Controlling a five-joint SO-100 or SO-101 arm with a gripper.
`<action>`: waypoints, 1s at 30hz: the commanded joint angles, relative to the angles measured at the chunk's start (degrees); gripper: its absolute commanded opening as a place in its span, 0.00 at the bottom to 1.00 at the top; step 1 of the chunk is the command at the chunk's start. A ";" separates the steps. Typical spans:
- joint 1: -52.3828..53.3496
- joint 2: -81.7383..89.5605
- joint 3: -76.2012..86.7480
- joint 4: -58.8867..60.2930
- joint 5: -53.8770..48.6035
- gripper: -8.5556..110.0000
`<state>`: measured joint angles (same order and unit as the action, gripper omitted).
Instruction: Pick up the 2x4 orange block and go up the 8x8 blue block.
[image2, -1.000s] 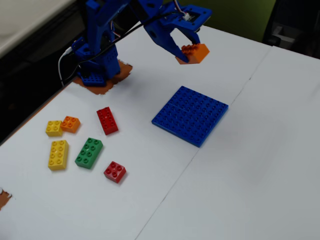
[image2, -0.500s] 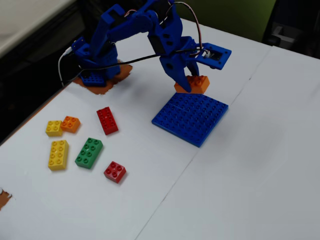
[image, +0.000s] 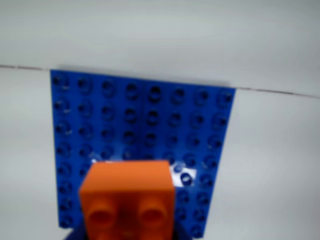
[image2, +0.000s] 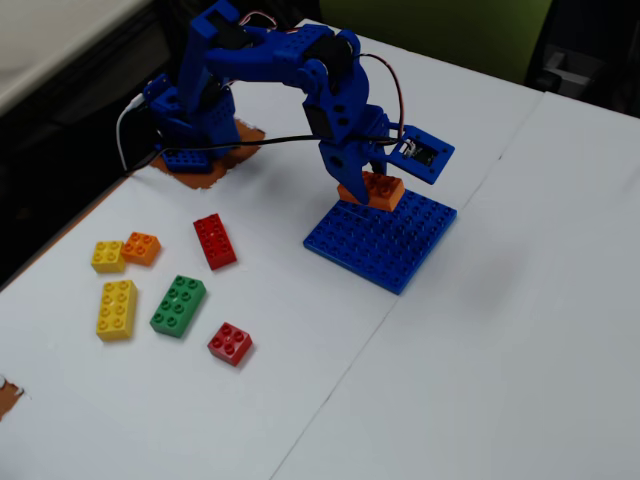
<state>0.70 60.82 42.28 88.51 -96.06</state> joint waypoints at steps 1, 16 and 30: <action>-0.79 4.57 0.09 -1.14 0.44 0.07; -0.97 8.09 0.00 -0.35 1.32 0.07; -0.79 8.70 0.35 -2.72 1.49 0.07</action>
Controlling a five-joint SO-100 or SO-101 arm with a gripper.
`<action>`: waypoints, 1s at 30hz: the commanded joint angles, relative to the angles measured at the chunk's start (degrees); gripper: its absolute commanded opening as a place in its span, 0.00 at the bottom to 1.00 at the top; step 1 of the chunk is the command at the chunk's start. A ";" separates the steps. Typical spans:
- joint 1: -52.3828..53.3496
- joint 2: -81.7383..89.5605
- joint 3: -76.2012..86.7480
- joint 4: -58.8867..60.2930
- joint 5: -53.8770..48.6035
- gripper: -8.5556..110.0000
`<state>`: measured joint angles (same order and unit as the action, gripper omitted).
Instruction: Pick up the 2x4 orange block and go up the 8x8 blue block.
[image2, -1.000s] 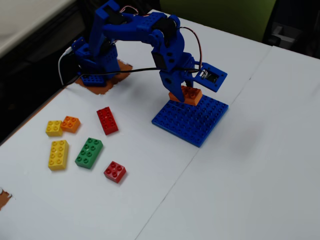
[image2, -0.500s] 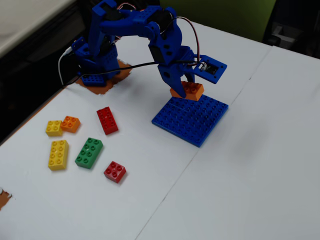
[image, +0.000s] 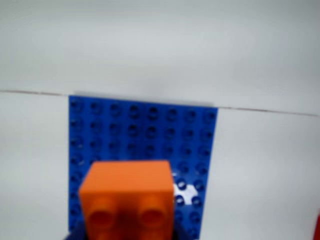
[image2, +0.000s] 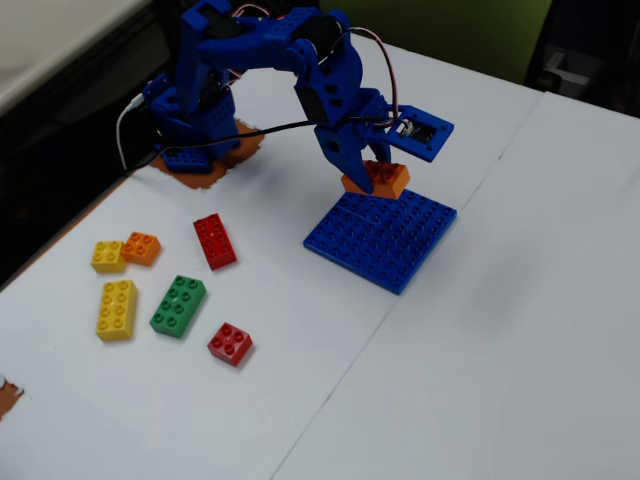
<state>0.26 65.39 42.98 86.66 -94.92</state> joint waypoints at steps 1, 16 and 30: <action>-0.26 4.22 -0.35 -0.97 0.35 0.07; 0.18 4.13 -0.53 -2.99 5.62 0.07; -0.53 4.13 -0.44 -2.90 8.00 0.07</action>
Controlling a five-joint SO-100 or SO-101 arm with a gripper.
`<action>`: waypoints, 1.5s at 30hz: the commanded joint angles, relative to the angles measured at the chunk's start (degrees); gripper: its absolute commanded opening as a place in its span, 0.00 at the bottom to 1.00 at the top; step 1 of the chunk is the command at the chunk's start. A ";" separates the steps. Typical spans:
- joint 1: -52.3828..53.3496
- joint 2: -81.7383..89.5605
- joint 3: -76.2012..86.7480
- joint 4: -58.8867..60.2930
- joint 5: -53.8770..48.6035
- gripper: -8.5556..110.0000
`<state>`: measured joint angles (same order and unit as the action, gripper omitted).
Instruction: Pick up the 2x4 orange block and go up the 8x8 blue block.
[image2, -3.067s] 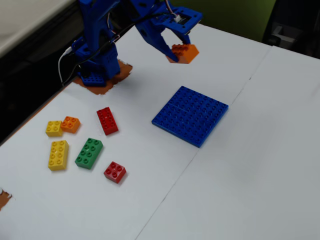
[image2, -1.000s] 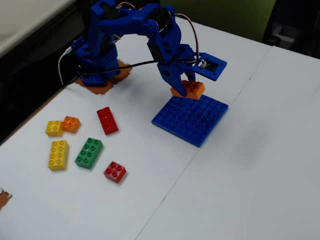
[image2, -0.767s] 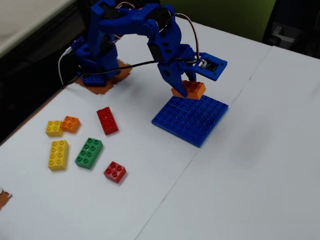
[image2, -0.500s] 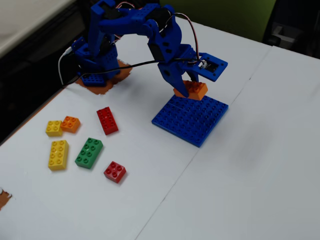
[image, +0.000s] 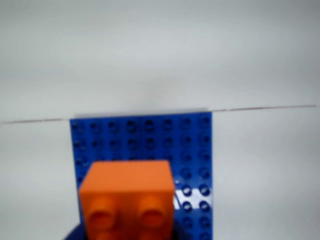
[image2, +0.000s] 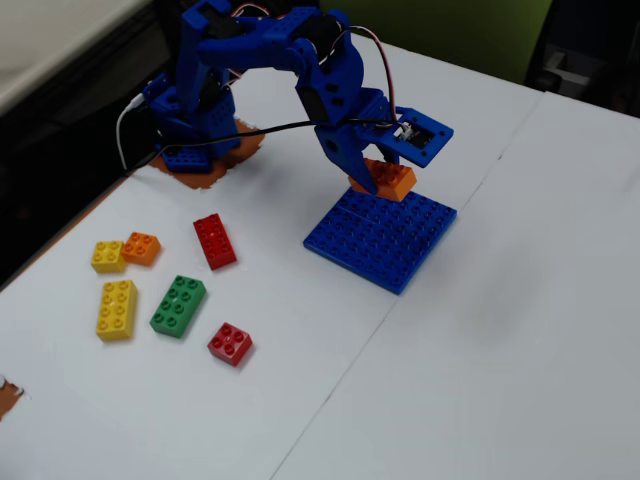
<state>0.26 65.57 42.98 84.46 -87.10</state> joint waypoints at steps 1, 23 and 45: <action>-0.53 3.96 -0.44 -0.62 0.09 0.07; -0.35 3.34 -1.23 -0.26 -0.88 0.07; -0.44 3.78 -0.97 0.70 -1.23 0.07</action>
